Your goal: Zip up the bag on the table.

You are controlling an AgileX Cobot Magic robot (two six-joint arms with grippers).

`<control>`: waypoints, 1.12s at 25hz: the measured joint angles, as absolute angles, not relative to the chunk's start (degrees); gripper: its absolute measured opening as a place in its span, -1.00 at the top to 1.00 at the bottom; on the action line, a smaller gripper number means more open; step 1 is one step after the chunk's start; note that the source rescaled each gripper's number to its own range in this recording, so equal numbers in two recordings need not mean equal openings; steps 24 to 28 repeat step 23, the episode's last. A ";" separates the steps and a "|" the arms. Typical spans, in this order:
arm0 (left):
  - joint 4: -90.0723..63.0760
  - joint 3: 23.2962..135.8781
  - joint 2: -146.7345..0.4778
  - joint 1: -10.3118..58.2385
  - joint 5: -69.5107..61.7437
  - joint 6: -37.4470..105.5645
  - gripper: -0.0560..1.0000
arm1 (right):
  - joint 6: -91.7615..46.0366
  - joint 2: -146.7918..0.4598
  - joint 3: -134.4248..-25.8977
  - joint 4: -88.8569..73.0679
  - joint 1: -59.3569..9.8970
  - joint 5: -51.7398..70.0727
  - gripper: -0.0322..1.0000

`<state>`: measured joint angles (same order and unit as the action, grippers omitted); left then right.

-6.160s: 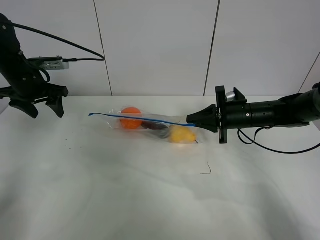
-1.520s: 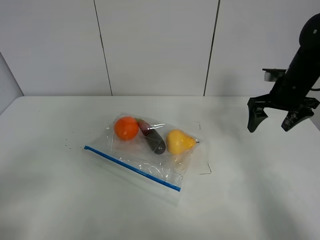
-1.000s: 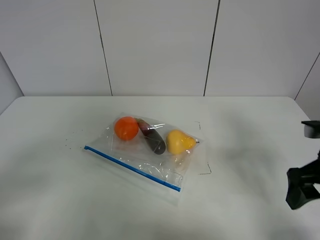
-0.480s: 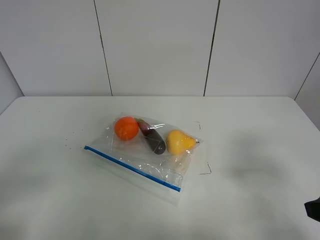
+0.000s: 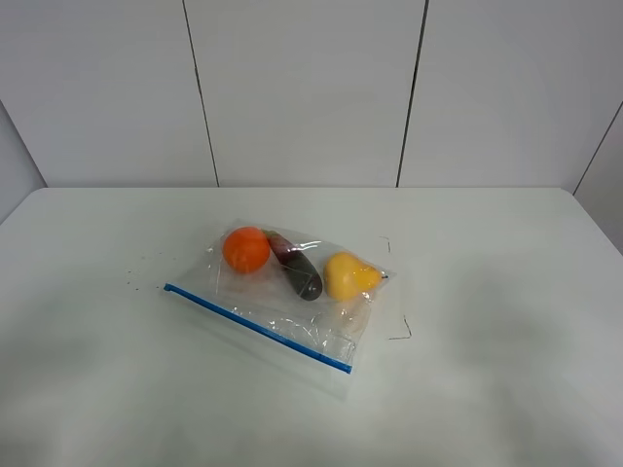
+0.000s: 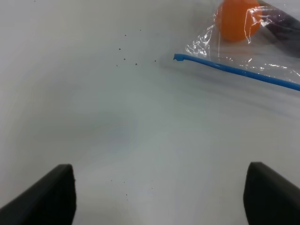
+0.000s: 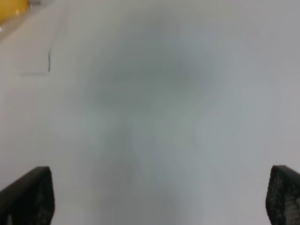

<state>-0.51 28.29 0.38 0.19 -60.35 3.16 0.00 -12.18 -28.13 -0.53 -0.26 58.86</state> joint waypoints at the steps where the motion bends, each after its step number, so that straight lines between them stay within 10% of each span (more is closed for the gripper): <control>1: -0.51 28.29 0.38 0.19 -60.35 3.16 -1.00 | 0.00 -10.38 -28.13 -0.40 -0.26 58.86 -1.00; 28: -0.51 28.29 0.38 0.19 -60.35 3.16 -1.00 | 1.77 0.21 -28.13 1.05 -0.26 58.88 -1.00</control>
